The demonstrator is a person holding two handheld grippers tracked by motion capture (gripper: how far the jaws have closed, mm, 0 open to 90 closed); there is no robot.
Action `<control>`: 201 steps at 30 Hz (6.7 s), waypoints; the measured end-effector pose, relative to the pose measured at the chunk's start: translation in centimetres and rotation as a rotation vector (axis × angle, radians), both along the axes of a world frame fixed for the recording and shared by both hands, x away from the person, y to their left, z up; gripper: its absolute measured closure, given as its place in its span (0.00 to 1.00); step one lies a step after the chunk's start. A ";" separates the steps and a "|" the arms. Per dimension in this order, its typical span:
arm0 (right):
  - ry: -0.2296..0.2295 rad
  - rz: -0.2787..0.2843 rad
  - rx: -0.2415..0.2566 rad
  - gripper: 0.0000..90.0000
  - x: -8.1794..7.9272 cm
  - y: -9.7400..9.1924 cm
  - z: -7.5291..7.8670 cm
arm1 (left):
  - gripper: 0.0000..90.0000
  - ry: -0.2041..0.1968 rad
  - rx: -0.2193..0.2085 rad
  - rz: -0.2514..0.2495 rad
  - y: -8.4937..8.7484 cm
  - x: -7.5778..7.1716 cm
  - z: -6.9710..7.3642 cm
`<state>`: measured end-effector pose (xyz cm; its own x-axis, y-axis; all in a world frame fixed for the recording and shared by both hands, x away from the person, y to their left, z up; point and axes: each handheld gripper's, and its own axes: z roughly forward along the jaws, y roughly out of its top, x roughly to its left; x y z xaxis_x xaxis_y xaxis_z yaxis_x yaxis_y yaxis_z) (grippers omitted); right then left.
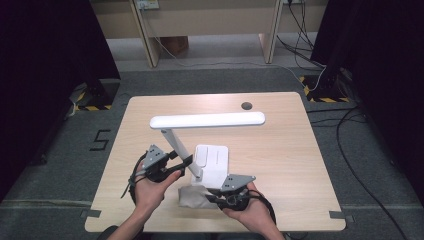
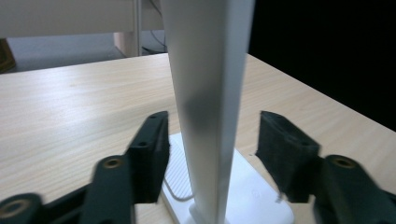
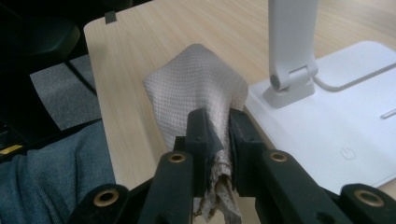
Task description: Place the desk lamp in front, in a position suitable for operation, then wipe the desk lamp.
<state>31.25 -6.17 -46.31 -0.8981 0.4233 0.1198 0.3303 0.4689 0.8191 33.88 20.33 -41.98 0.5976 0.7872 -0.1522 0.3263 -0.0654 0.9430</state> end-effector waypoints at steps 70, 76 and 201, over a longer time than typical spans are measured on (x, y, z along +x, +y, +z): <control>-0.062 -0.371 -0.074 0.73 4.6 -2.4 -3.5 | 0.93 -0.135 0.281 -0.214 9.1 -3.5 -0.4; -0.056 -0.364 -0.063 0.80 4.9 -2.4 -4.0 | 0.93 -0.178 0.297 -0.201 9.2 -2.8 0.5; -0.085 -0.301 -0.073 1.00 5.0 -0.4 -5.2 | 0.93 -0.406 0.172 0.008 5.7 -1.1 14.3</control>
